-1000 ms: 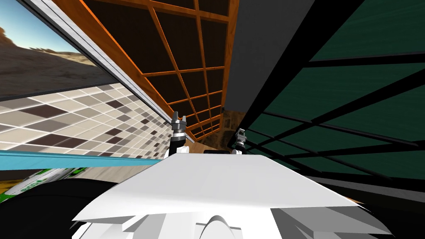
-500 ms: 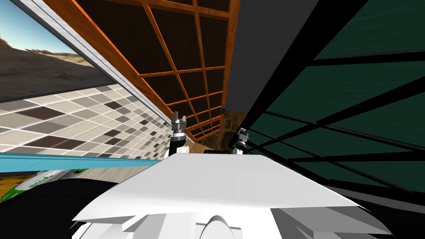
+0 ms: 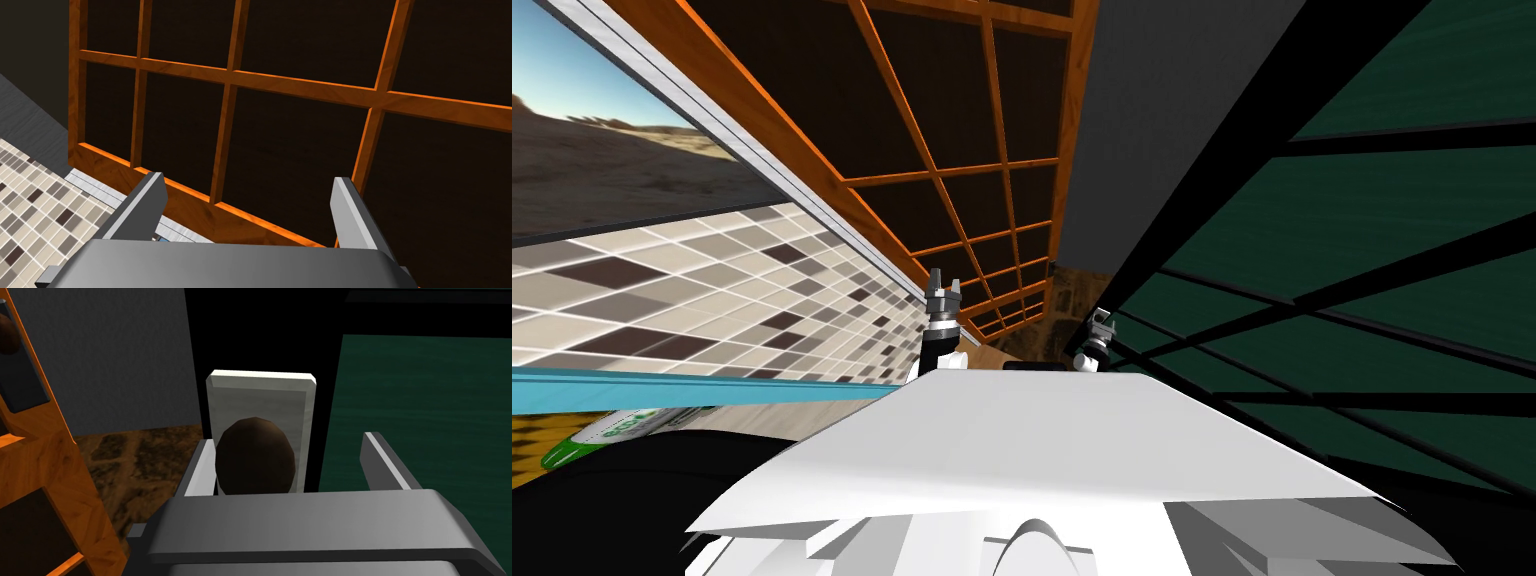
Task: Push the door open
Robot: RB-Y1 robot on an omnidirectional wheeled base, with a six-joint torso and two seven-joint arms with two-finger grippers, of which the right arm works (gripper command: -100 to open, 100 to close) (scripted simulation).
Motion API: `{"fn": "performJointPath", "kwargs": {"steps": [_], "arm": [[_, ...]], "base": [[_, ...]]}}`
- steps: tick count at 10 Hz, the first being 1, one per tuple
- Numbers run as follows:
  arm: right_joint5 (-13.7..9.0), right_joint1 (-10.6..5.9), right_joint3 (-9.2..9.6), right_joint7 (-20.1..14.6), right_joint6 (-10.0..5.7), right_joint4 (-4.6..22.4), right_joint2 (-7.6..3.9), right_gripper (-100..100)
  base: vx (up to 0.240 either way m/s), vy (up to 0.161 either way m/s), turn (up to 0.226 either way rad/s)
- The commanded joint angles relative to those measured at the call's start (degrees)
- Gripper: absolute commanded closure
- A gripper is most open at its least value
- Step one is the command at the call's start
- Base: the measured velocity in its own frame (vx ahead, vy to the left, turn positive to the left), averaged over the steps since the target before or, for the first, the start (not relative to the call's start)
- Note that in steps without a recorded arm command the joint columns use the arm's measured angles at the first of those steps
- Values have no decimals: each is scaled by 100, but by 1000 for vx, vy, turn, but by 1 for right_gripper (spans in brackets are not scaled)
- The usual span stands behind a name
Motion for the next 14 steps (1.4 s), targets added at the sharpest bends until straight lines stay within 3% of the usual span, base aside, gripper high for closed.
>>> {"fn": "performJointPath", "kwargs": {"steps": [1,2,3,5,7,11,13,14], "arm": [[-17,-165,-258,-14,-182,191,-63,100],[-17,-165,-258,-14,-182,191,-63,100],[-24,-234,-404,4,-214,272,-28,100],[-24,-234,-404,4,-214,272,-28,100],[-37,-371,-691,41,-277,430,44,100],[-37,-371,-692,41,-277,430,44,100],[-49,-504,-972,76,-338,584,120,100],[-49,-504,-972,76,-338,584,120,100]], "base": [[54,-36,51],[46,-18,30],[47,-19,41],[37,-21,13],[42,-25,62],[26,-15,4],[40,-19,61],[56,-32,19]]}}
